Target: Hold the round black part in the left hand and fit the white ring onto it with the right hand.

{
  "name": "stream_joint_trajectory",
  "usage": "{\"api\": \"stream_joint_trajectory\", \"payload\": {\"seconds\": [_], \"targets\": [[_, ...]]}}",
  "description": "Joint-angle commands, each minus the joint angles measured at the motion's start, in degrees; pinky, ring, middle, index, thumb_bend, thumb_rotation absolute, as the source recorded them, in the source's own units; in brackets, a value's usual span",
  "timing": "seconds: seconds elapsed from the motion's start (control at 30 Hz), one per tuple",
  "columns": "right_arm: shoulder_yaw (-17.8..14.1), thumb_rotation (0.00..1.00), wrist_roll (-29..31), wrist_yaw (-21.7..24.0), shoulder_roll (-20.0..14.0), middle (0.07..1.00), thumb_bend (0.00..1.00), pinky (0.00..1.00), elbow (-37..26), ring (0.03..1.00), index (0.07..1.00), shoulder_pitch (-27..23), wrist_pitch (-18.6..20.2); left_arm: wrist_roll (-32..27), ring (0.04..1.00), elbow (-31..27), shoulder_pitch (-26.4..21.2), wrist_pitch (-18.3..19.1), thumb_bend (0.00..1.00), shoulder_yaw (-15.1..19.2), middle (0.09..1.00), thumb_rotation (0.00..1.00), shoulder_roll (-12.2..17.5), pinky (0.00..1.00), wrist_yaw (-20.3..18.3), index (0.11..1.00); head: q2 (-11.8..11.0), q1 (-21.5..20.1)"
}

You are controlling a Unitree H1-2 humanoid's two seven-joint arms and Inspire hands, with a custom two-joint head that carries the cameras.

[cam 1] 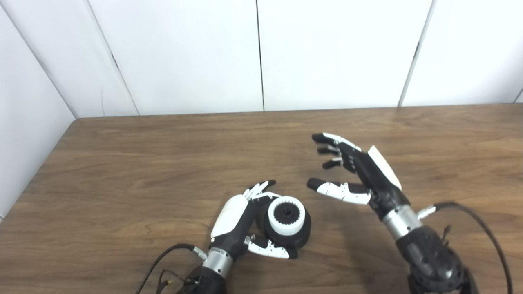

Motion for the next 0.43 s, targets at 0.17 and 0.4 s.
{"api": "stream_joint_trajectory", "payload": {"seconds": [0.17,0.4], "targets": [[-1.62,0.34,3.48,-5.24,2.81,0.798,0.56,0.62,3.75,0.719,0.767,1.85,-7.65,0.21,0.978,0.8,-0.97,0.56,0.93,-0.14,0.957,0.21,0.72,0.98,-1.54,0.575,0.18,-0.12],[-2.05,0.3,5.11,-8.39,4.71,0.79,0.52,0.64,8.89,0.736,0.767,4.17,-12.92,0.37,0.969,0.95,-1.07,0.66,0.94,-0.08,0.951,0.21,0.45,0.97,-1.29,0.569,0.34,-0.28]]}}
